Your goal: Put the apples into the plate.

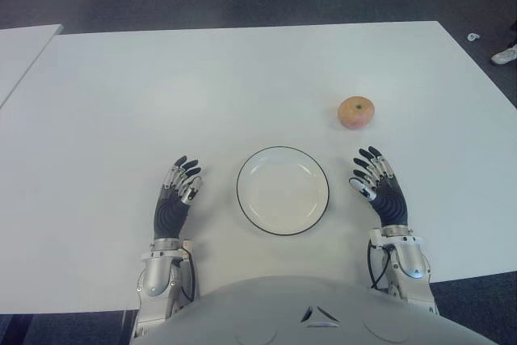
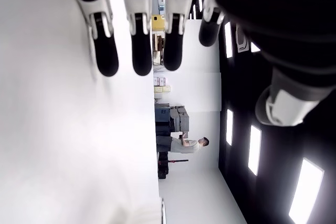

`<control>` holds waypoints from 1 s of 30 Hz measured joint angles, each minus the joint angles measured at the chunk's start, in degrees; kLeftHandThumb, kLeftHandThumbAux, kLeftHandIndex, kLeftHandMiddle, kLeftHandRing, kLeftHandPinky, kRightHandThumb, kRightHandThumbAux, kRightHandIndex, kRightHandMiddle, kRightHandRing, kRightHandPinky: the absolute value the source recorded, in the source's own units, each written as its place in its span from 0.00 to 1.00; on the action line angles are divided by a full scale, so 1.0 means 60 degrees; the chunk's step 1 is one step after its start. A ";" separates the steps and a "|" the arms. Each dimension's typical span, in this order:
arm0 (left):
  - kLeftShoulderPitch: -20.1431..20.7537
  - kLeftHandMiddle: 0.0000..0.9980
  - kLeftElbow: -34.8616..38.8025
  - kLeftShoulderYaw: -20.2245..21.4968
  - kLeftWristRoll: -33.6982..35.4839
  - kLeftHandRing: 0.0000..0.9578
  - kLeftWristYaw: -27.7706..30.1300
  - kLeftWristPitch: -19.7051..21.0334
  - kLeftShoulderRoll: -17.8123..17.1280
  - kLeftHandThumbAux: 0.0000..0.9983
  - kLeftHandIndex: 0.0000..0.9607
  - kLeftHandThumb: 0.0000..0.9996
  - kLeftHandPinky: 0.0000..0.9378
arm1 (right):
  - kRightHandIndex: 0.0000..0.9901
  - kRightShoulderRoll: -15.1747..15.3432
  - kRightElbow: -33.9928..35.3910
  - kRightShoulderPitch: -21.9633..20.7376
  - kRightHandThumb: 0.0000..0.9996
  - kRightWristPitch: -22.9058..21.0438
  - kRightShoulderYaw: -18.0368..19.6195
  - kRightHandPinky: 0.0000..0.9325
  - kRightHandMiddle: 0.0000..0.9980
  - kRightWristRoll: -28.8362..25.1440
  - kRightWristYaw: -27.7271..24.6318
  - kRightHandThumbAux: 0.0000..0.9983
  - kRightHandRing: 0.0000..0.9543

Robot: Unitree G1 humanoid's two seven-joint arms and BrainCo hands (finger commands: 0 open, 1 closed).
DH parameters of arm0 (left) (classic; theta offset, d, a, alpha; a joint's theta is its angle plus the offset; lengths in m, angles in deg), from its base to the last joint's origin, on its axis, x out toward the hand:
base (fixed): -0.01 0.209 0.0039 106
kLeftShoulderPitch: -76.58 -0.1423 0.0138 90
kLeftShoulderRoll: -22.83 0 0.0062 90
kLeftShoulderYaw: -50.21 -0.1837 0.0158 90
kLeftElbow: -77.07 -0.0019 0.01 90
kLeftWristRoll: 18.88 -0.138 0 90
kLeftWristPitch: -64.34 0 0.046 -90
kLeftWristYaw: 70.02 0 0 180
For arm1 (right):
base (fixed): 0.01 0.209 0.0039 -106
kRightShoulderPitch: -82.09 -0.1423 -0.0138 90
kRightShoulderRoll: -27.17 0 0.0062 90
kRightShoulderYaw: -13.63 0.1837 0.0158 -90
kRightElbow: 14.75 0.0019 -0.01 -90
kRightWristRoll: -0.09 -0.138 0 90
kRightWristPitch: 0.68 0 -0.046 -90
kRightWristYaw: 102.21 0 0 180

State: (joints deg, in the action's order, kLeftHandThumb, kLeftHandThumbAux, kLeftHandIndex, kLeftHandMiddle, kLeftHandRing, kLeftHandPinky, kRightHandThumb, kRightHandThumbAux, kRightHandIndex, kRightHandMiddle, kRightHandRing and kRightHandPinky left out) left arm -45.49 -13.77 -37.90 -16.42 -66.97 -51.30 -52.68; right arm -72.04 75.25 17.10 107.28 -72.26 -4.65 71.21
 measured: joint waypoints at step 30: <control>0.0233 0.20 -0.0294 -0.0028 -0.0049 0.24 0.0000 -0.0135 0.0004 0.51 0.13 0.23 0.30 | 0.12 0.0233 0.0526 -0.0618 0.41 -0.0845 0.0631 0.26 0.18 -0.0606 -0.0532 0.60 0.20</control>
State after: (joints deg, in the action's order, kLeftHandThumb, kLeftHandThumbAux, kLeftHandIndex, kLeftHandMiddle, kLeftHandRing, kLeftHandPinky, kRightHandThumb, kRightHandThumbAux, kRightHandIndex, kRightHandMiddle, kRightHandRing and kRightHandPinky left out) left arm -44.09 -15.54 -38.07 -16.71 -66.97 -52.11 -52.65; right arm -70.64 78.41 13.39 102.21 -68.48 -8.28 68.02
